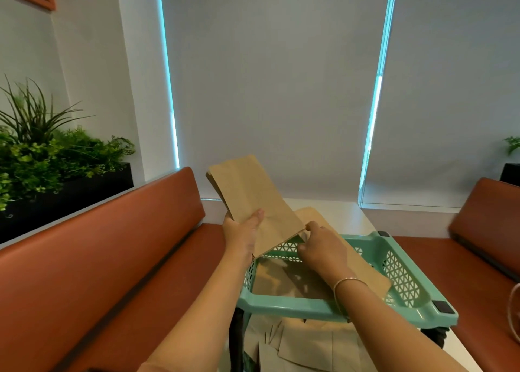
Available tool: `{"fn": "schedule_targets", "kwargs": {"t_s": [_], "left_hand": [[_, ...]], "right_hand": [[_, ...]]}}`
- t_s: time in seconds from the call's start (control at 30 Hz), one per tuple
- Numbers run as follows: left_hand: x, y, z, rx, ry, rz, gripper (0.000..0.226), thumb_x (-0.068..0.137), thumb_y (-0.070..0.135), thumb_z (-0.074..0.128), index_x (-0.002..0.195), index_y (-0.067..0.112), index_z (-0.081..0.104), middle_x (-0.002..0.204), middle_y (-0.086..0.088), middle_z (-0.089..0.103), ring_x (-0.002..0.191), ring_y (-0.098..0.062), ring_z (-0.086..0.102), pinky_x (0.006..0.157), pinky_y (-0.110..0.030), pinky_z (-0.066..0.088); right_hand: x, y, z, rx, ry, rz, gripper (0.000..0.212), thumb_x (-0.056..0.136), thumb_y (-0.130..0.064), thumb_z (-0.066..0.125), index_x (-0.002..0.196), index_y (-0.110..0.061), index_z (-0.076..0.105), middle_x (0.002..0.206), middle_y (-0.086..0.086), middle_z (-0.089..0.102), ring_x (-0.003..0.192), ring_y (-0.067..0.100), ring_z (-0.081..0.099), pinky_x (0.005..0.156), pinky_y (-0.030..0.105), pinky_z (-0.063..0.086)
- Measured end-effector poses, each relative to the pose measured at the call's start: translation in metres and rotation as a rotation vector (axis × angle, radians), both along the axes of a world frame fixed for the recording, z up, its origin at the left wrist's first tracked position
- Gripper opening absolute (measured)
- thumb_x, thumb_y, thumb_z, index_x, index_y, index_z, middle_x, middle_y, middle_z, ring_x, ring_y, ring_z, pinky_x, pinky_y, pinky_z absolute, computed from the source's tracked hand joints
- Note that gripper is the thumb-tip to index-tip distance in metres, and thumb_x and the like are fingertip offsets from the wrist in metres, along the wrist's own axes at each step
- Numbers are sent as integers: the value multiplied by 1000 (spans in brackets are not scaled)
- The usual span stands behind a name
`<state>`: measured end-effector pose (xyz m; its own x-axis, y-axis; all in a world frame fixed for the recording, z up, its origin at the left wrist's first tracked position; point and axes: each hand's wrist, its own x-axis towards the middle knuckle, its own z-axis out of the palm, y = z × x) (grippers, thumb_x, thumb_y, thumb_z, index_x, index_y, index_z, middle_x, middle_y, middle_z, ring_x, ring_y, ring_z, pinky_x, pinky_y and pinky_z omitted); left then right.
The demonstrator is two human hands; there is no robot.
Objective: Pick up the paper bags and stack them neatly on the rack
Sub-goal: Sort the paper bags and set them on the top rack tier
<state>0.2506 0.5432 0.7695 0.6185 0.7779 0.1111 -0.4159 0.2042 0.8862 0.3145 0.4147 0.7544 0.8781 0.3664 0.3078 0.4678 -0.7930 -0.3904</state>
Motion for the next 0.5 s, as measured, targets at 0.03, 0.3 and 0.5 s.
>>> {"fn": "schedule_targets", "kwargs": {"t_s": [0.03,0.3,0.5], "left_hand": [[0,0,0,2,-2,-5,37,77,-1,73,109,7,56,101,-7,65,88,-21,64,78,-34,52],[1,1,-3,57,47,-40,37,76,0,74,107,8,54,99,-5,63,79,-12,61,62,-23,49],[4,-1,-4,105,104,-140,48,79,-2,70,123,1,51,115,-14,63,99,-26,62,86,-36,51]], "right_hand": [[1,-1,2,20,-1,-15,33,88,-25,53,120,-17,50,108,6,60,98,24,57,80,35,50],[10,-10,10,166,104,-84,22,89,-14,50,106,-12,64,100,8,66,90,24,60,81,35,53],[14,-21,31,594,-106,-127,24,90,-5,47,102,-9,67,96,6,66,80,17,52,68,27,40]]}}
